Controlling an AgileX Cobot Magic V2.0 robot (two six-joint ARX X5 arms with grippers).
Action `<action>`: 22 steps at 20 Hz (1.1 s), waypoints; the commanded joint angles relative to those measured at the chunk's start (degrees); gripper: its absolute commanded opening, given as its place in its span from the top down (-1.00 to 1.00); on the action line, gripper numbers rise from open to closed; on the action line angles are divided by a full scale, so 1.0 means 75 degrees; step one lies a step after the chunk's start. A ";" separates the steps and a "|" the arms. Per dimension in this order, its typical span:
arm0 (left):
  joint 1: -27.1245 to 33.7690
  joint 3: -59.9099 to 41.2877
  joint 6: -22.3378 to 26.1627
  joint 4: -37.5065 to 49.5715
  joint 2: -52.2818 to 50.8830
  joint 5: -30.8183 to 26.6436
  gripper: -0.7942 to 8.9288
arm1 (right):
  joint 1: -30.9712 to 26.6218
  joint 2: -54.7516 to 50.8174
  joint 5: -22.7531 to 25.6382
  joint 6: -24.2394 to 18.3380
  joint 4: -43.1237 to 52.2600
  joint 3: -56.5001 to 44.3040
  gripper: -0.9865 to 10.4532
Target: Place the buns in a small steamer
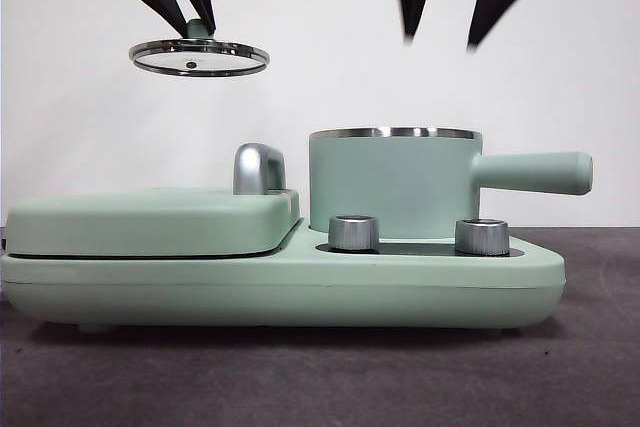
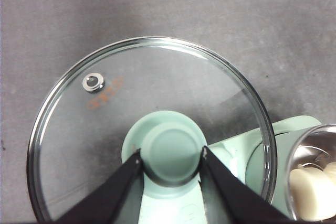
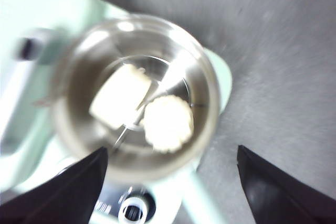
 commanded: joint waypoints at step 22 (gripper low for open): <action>-0.3124 0.0265 0.0044 -0.0204 -0.0047 0.0032 0.75 | 0.0061 -1.1269 -0.1408 0.0009 0.1504 -0.7764 0.14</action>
